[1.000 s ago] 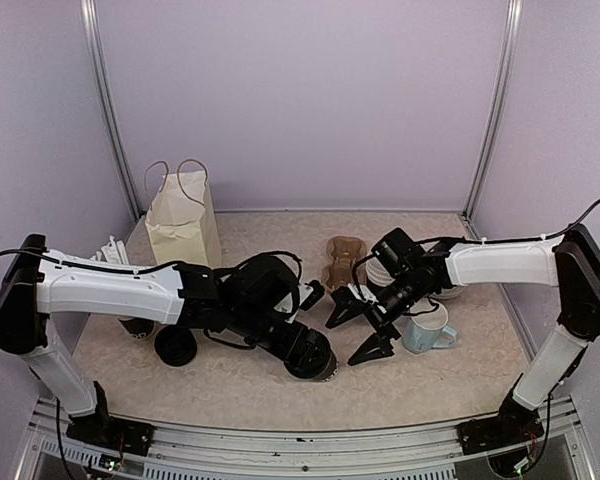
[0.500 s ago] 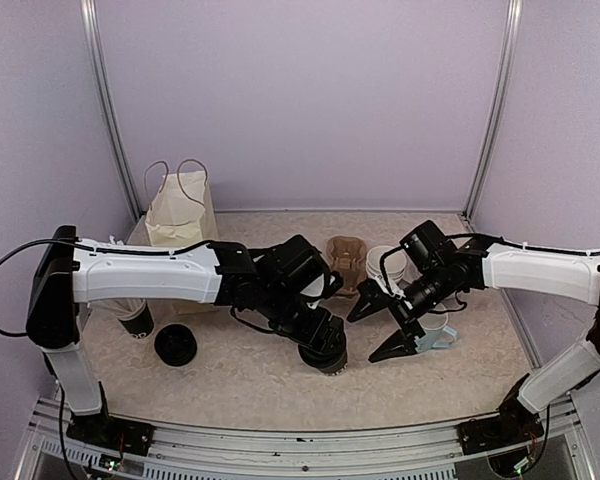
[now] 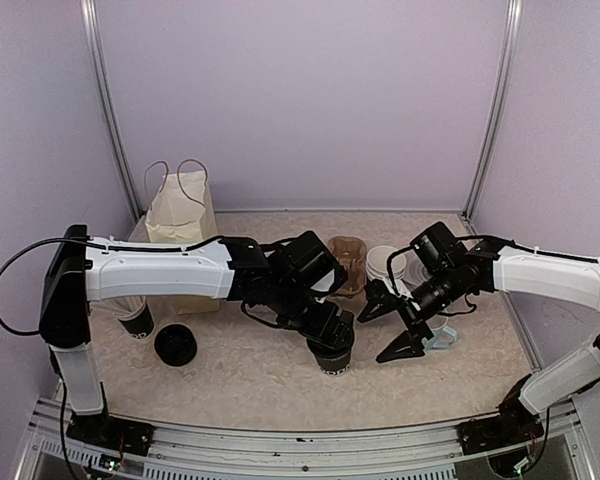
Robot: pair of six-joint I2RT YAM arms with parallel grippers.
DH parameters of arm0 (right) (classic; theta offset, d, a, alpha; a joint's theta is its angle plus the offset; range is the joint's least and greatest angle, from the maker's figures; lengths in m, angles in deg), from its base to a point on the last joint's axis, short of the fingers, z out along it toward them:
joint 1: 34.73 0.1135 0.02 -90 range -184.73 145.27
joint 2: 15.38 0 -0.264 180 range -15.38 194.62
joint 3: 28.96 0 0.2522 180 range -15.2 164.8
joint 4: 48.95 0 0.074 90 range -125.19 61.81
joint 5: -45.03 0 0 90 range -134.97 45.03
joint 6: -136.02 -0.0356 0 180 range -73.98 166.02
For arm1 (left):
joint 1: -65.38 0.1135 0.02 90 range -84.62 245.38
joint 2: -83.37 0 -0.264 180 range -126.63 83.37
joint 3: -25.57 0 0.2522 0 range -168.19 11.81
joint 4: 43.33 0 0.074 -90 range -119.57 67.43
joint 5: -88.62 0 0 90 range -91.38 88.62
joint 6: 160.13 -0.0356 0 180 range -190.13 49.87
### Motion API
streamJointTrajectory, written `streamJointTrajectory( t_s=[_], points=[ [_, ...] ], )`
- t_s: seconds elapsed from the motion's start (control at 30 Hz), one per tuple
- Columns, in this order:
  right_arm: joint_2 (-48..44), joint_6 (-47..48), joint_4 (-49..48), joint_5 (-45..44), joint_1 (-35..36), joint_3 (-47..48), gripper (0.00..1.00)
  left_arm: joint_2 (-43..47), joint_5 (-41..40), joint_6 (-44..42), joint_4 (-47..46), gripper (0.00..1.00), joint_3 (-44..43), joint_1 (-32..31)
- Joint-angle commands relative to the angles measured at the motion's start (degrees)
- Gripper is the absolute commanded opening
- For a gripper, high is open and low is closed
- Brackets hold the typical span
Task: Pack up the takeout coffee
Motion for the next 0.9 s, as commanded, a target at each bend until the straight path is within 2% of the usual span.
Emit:
streamJointTrajectory(
  t_s=[0.0, 0.13, 0.23, 0.4, 0.47, 0.67, 0.73, 0.87],
  points=[
    [-1.8, -1.5, 1.4, -0.4, -0.7, -0.8, 0.99, -0.4, -3.3, -1.3, 0.0, 0.99, -3.3, -0.5],
    [-1.8, -2.3, 1.6, -0.8, -0.7, -0.4, 0.99, 0.7, -5.5, -1.8, 0.4, 0.99, -4.6, -1.2],
    [-0.4, -3.8, 3.6, -1.8, -0.7, 1.5, 0.98, 2.7, -10.6, -1.2, 1.4, 0.99, -4.6, -1.8],
    [0.3, -11.4, 3.2, -4.8, -1.1, 4.5, 0.93, 10.0, -16.2, 5.9, -0.8, 0.99, 3.3, -1.2],
    [1.3, -15.4, 2.7, -6.8, -1.2, 5.6, 0.89, 13.3, -15.3, 9.9, -3.3, 0.98, 8.1, 0.4],
    [8.0, -24.5, 5.4, -9.8, -2.7, 9.6, 0.66, 22.3, -5.5, 18.2, -21.8, 0.77, 24.5, 5.0],
    [9.7, -25.7, 6.2, -9.3, -3.3, 10.6, 0.60, 23.2, -3.0, 19.0, -25.2, 0.75, 26.5, 5.3],
    [11.8, -26.9, 7.8, -8.3, -3.9, 12.7, 0.55, 20.9, 0.5, 18.8, -28.2, 0.73, 26.3, 4.5]
  ],
)
